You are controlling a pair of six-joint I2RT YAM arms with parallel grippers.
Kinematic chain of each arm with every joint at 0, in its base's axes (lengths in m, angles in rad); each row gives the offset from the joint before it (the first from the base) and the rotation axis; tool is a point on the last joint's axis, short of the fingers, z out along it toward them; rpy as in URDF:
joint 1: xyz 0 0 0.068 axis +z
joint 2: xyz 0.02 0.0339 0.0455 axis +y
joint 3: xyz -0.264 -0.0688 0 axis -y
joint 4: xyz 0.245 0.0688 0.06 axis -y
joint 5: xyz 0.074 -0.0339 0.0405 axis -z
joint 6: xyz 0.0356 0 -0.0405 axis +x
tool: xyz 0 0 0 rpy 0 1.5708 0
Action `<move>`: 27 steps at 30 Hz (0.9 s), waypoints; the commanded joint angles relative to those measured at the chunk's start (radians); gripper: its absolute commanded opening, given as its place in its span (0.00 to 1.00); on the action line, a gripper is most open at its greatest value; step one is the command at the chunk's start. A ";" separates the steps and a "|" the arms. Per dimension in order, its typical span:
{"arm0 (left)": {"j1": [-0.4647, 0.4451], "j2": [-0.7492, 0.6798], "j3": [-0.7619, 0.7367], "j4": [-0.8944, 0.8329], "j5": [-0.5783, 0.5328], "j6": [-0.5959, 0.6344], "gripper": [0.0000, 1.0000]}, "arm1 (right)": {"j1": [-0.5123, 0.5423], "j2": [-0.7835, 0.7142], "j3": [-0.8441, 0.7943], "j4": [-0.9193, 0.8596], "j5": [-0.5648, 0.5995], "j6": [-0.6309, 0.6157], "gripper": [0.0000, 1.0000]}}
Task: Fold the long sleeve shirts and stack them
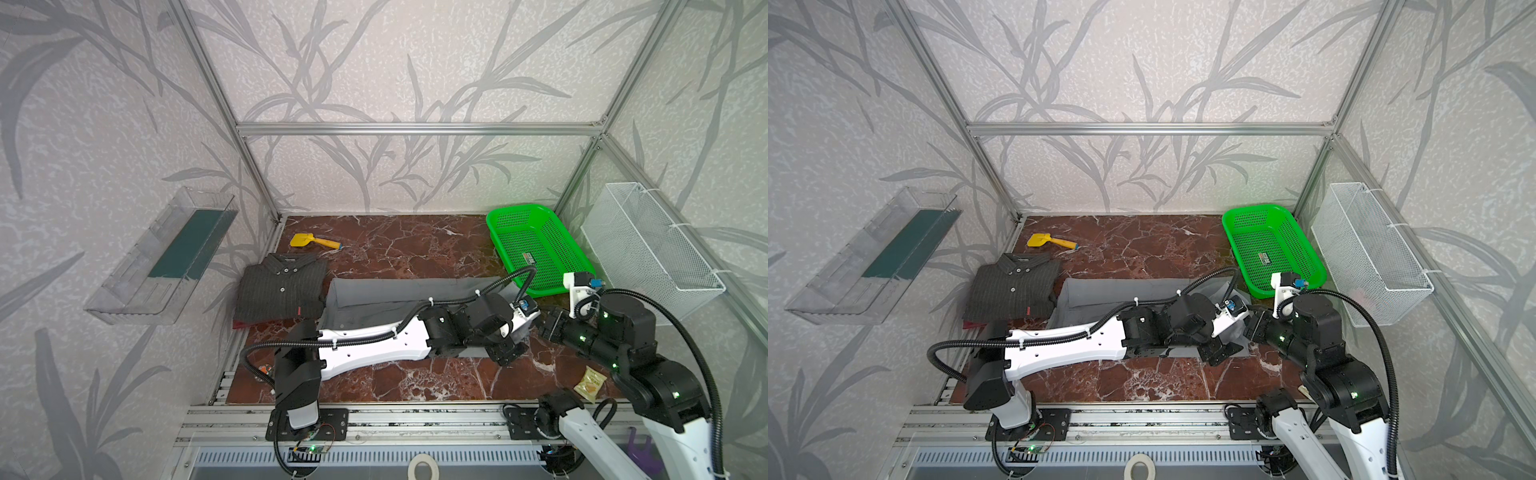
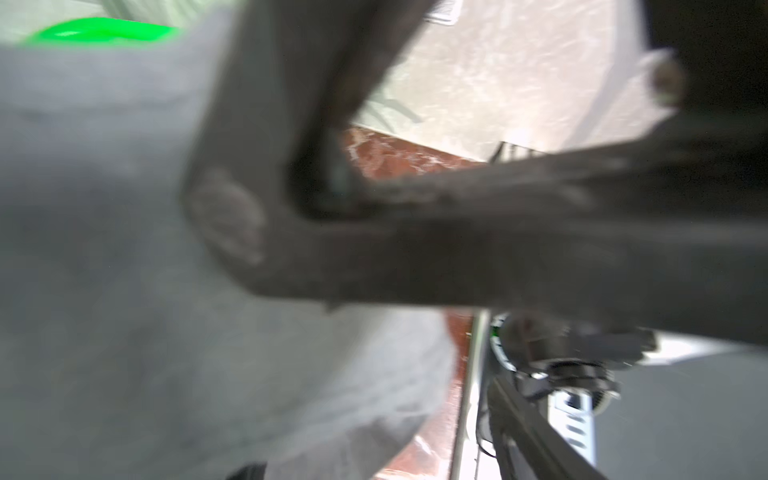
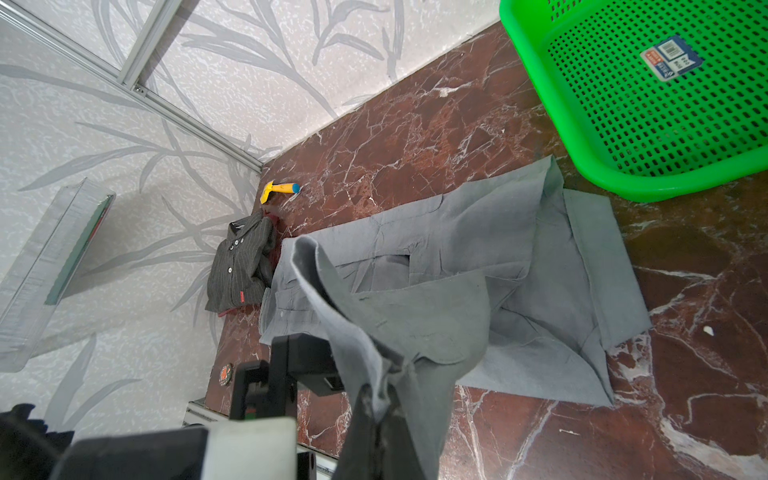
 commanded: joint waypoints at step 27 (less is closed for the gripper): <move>-0.063 -0.064 -0.111 0.081 -0.197 0.039 0.14 | 0.005 -0.024 0.018 0.037 -0.034 0.092 0.00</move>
